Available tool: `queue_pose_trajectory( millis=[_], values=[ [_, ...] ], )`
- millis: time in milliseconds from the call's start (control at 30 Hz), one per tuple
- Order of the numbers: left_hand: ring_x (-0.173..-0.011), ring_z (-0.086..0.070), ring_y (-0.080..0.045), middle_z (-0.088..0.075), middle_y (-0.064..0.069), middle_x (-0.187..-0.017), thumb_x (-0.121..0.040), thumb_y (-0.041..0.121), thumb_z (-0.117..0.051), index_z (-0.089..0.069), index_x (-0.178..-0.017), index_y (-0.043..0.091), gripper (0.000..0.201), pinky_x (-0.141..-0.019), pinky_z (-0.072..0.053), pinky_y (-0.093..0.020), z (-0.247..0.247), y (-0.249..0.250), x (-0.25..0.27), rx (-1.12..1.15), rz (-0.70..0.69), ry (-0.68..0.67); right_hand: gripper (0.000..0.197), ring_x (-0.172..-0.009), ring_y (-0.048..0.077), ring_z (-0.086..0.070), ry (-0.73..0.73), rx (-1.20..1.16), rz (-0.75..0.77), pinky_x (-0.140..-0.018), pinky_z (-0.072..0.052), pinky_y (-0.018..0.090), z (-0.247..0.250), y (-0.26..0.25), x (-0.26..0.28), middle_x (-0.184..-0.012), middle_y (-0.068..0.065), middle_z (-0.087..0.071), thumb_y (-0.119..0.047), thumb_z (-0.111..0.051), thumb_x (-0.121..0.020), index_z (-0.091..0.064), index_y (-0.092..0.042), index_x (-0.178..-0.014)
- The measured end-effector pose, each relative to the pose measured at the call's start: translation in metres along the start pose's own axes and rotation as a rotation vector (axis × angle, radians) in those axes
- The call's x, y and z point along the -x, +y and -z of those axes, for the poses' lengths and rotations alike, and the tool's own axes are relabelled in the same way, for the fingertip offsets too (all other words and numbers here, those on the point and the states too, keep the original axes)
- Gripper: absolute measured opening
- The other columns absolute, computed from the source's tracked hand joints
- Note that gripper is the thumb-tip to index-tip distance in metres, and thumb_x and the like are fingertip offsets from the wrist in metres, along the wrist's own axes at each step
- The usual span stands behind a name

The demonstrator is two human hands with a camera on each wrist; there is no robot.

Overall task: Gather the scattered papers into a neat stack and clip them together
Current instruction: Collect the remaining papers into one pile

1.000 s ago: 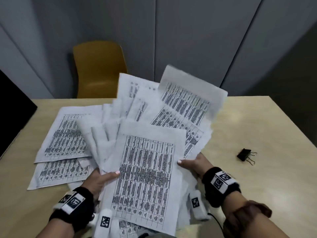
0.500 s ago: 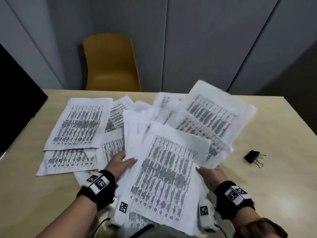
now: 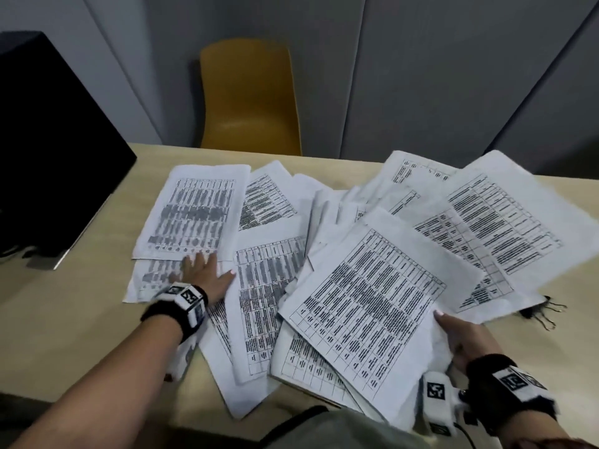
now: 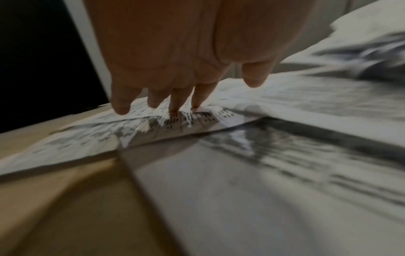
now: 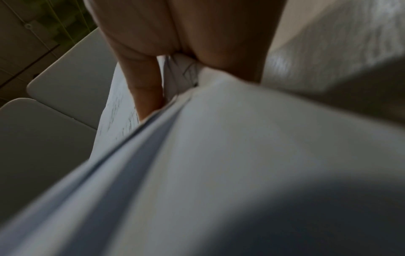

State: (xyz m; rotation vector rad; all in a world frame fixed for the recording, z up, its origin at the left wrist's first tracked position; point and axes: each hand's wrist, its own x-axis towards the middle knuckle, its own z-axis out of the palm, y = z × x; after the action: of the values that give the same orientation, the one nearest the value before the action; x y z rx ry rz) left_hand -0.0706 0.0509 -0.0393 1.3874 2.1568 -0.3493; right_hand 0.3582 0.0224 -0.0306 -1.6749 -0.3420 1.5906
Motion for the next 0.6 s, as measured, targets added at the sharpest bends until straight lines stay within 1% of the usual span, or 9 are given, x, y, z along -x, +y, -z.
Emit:
queue_pose_trajectory(
  millis=[100,200,267,333,367,433,500,533,600],
  values=[
    [-0.144,0.016,-0.032,0.013,-0.005,-0.158,-0.09,0.064,-0.019,0.003,-0.149,0.023,0.076,-0.115,0.003,-0.055,-0.016,0.027,0.032,-0.081,-0.109,-0.041,0.023,-0.031,0.021,-0.059,-0.03,-0.026,-0.023,-0.032,-0.046,0.021,-0.007,-0.004,-0.003,-0.041,0.01,-0.063,-0.01,-0.05,-0.092,-0.057,0.004,-0.076],
    [-0.145,0.015,-0.03,0.006,-0.003,-0.159,-0.091,0.06,-0.016,-0.002,-0.149,0.025,0.069,-0.114,0.006,-0.052,-0.041,0.047,0.077,-0.155,-0.211,-0.006,0.018,-0.04,0.025,-0.065,-0.059,-0.03,-0.039,-0.038,-0.051,0.027,-0.02,-0.008,-0.003,-0.051,0.013,-0.068,-0.012,-0.052,-0.09,-0.06,0.004,-0.088],
    [-0.146,-0.001,-0.029,-0.016,-0.002,-0.157,-0.095,0.049,-0.024,-0.015,-0.147,0.026,0.058,-0.115,0.0,-0.051,-0.05,0.05,0.09,-0.118,-0.282,0.102,0.019,-0.041,0.025,-0.065,-0.034,-0.019,-0.037,-0.039,-0.052,0.028,-0.025,-0.009,-0.003,-0.052,0.013,-0.069,-0.014,-0.053,-0.089,-0.06,0.004,-0.09],
    [-0.138,-0.029,-0.03,-0.043,-0.007,-0.142,-0.092,0.036,-0.044,-0.033,-0.141,0.024,0.051,-0.115,-0.018,-0.049,-0.04,0.043,0.082,0.125,-0.268,0.274,0.021,-0.035,0.023,-0.062,-0.029,0.003,-0.058,-0.036,-0.049,0.024,-0.025,-0.012,-0.004,-0.046,0.011,-0.065,-0.014,-0.053,-0.09,-0.06,0.004,-0.082],
    [-0.131,-0.037,-0.031,-0.048,-0.01,-0.136,-0.088,0.031,-0.053,-0.038,-0.138,0.022,0.053,-0.112,-0.025,-0.048,-0.031,0.036,0.071,0.259,-0.207,0.381,0.025,-0.032,0.022,-0.059,-0.035,0.021,-0.074,-0.033,-0.047,0.021,-0.026,-0.014,-0.001,-0.042,0.011,-0.063,-0.014,-0.052,-0.091,-0.059,0.004,-0.076],
    [-0.13,-0.035,-0.035,-0.042,-0.016,-0.139,-0.081,0.03,-0.064,-0.036,-0.139,0.019,0.065,-0.109,-0.029,-0.048,-0.014,0.012,0.045,0.408,0.046,0.53,0.043,-0.023,0.018,-0.052,-0.038,0.048,-0.08,-0.029,-0.04,0.015,-0.027,-0.016,0.003,-0.033,0.009,-0.056,-0.013,-0.049,-0.093,-0.059,0.002,-0.055],
    [-0.135,-0.022,-0.038,-0.024,-0.017,-0.148,-0.077,0.037,-0.067,-0.022,-0.143,0.019,0.081,-0.11,-0.024,-0.051,-0.004,-0.01,0.027,0.57,0.345,0.473,0.058,-0.015,0.013,-0.041,-0.019,0.04,-0.057,-0.024,-0.03,0.009,-0.037,-0.022,0.018,-0.023,0.005,-0.045,-0.01,-0.046,-0.094,-0.052,-0.001,-0.037],
    [-0.136,-0.019,-0.039,-0.02,-0.018,-0.148,-0.076,0.04,-0.067,-0.017,-0.143,0.019,0.086,-0.11,-0.023,-0.053,-0.002,-0.017,0.022,0.635,0.439,0.424,0.058,-0.013,0.012,-0.037,-0.017,0.029,-0.054,-0.023,-0.028,0.007,-0.042,-0.025,0.025,-0.021,0.003,-0.041,-0.009,-0.045,-0.095,-0.05,-0.001,-0.038],
    [-0.135,-0.021,-0.041,-0.019,-0.02,-0.147,-0.073,0.043,-0.069,-0.012,-0.144,0.019,0.094,-0.108,-0.025,-0.055,-0.001,-0.021,0.017,0.704,0.508,0.381,0.044,-0.013,0.012,-0.038,-0.05,0.025,-0.065,-0.023,-0.029,0.008,-0.042,-0.025,0.026,-0.022,0.005,-0.043,-0.009,-0.044,-0.095,-0.051,0.002,-0.053]
  ],
)
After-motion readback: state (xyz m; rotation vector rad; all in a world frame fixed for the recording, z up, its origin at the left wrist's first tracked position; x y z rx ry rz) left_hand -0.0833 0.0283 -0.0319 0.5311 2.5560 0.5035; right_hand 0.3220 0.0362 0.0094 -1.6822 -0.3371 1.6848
